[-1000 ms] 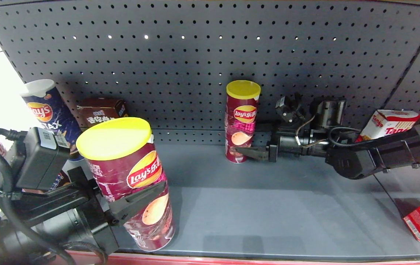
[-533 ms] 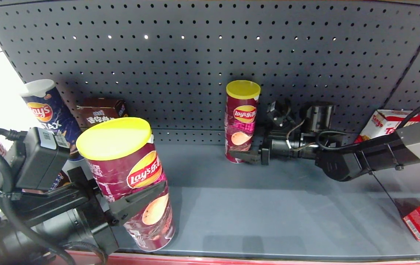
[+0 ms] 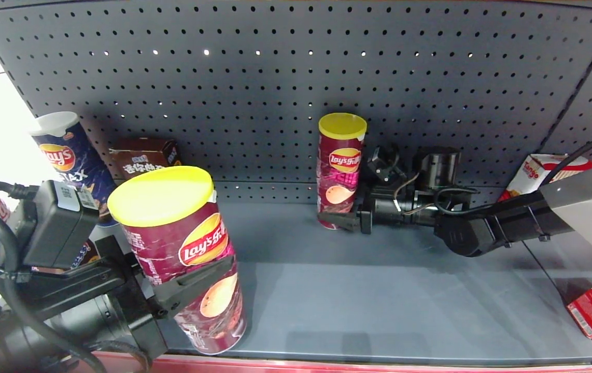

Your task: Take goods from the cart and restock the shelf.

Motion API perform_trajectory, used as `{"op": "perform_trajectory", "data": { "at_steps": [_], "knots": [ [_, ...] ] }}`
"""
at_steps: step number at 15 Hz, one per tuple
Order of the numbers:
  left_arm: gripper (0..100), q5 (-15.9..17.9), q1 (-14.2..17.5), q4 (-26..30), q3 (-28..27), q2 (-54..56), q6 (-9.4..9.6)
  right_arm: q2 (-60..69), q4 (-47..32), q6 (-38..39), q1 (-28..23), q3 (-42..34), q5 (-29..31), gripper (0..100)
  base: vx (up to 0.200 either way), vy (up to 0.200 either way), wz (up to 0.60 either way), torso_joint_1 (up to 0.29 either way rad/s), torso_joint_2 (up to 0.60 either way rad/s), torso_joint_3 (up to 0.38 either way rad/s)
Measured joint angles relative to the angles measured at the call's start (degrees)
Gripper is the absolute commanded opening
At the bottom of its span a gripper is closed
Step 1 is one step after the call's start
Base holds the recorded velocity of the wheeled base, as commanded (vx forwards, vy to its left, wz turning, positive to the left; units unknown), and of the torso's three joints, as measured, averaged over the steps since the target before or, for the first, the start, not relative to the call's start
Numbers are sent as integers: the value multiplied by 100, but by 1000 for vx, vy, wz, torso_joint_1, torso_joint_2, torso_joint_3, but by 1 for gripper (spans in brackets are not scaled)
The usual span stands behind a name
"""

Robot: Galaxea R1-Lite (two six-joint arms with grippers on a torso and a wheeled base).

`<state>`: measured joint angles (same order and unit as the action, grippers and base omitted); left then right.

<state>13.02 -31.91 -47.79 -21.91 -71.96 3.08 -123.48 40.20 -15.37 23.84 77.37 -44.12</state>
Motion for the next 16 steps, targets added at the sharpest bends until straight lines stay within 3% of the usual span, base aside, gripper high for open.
{"op": "perform_trajectory", "data": {
  "at_steps": [10,16],
  "knots": [
    [0,-5,0,-2,27,20,9,104,2,24,156,-78,104,0,0,0,0,0,0,0],
    [0,11,-2,-17,-6,40,22,1072,13,130,230,-1067,282,0,0,0,0,0,0,0]
  ]
}}
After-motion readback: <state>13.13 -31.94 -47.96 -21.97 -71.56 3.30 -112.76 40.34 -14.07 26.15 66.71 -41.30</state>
